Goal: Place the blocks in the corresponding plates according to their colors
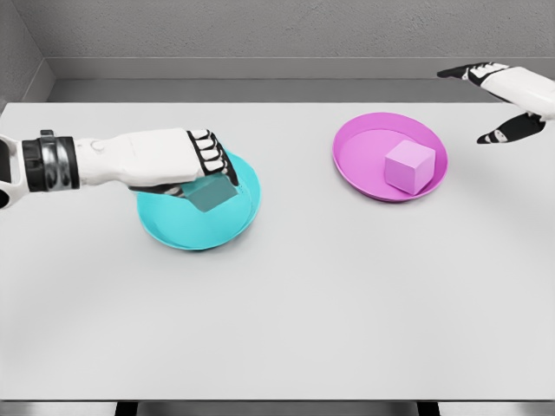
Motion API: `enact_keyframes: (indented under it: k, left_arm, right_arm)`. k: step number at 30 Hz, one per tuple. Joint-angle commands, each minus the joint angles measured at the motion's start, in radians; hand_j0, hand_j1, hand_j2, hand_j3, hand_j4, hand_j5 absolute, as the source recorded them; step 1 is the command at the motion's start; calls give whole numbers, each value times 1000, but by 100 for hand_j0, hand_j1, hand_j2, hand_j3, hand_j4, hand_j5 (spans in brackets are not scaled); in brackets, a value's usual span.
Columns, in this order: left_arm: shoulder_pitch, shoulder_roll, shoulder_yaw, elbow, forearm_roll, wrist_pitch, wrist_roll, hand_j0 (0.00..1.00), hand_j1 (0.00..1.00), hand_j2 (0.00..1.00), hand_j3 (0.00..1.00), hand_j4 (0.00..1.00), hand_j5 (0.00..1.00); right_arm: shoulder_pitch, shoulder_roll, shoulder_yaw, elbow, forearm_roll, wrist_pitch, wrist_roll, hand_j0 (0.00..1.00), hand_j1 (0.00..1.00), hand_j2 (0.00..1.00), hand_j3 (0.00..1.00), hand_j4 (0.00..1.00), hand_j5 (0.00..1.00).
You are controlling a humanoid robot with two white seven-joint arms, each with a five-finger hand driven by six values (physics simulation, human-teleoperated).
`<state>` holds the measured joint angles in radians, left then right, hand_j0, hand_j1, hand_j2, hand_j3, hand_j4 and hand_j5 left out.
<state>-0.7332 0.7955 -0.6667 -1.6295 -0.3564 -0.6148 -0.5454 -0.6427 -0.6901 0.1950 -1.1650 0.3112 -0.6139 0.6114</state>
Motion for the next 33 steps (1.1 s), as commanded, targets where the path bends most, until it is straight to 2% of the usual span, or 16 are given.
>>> enact_keyframes:
  k: [1, 4, 7, 8, 9, 10, 13, 15, 21, 22, 24, 25, 27, 28, 30, 33]
  left_arm:
    - [0, -1, 19, 100, 16, 4, -2, 35, 35, 35, 35, 35, 35]
    - [0, -16, 10, 149, 7, 4, -4, 35, 35, 35, 35, 35, 35]
    - [2, -32, -10, 152, -22, 4, -4, 40, 40, 40, 40, 40, 40]
    - [2, -44, -14, 161, -27, 4, -4, 47, 47, 47, 47, 47, 47]
    - [2, -47, -14, 184, -27, 4, -4, 62, 62, 62, 62, 62, 62]
    - [2, -53, -14, 200, -27, 4, -2, 72, 72, 72, 72, 72, 72]
    - [3, -55, -13, 203, -23, 4, -1, 91, 91, 91, 91, 91, 91]
    - [3, -55, -13, 204, -18, 4, 1, 99, 99, 99, 99, 99, 99]
    - [5, -45, 5, 203, -9, 4, 8, 100, 100, 100, 100, 100, 100]
    - [9, -19, 27, 204, 22, 4, 10, 100, 100, 100, 100, 100, 100]
    - [29, 50, 27, 229, 249, 4, 12, 100, 100, 100, 100, 100, 100]
    - [37, 80, 29, 284, 286, 4, 12, 100, 100, 100, 100, 100, 100]
    - [41, 87, 29, 399, 289, 4, 12, 100, 100, 100, 100, 100, 100]
    - [41, 87, 29, 430, 289, 4, 12, 100, 100, 100, 100, 100, 100]
    - [43, 87, 29, 471, 292, 4, 12, 100, 100, 100, 100, 100, 100]
    - [44, 79, 29, 487, 290, 4, 12, 100, 100, 100, 100, 100, 100]
  right_arm:
    - [0, -2, 0, -18, -7, 3, -1, 100, 100, 100, 100, 100, 100]
    - [3, -2, 0, -56, -7, 3, -1, 99, 99, 99, 99, 99, 99]
    - [12, -3, -2, -62, -7, 3, -1, 100, 100, 100, 100, 100, 100]
    - [12, -20, -3, -62, -7, 3, -1, 100, 100, 100, 100, 100, 100]
    - [12, -32, -5, -62, -7, 3, -1, 100, 100, 100, 100, 100, 100]
    - [12, -34, -6, -64, -7, 3, -1, 100, 100, 100, 100, 100, 100]
    - [14, -35, -5, -85, -7, 3, -1, 100, 100, 100, 100, 100, 100]
    - [32, -35, -6, -101, -7, 3, -1, 100, 100, 100, 100, 100, 100]
    - [37, -55, -6, -117, -7, 3, -1, 100, 100, 100, 100, 100, 100]
    - [37, -57, -8, -125, -7, 3, -1, 100, 100, 100, 100, 100, 100]
    - [43, -89, -8, -134, -9, 3, -1, 100, 100, 100, 100, 100, 100]
    - [51, -91, -8, -134, -9, 3, -1, 100, 100, 100, 100, 100, 100]
    - [51, -92, -8, -134, -9, 3, -1, 100, 100, 100, 100, 100, 100]
    - [52, -92, -8, -134, -9, 3, -1, 100, 100, 100, 100, 100, 100]
    - [61, -112, -9, -136, -9, 3, -1, 100, 100, 100, 100, 100, 100]
    - [63, -117, -9, -136, -9, 3, -1, 100, 100, 100, 100, 100, 100]
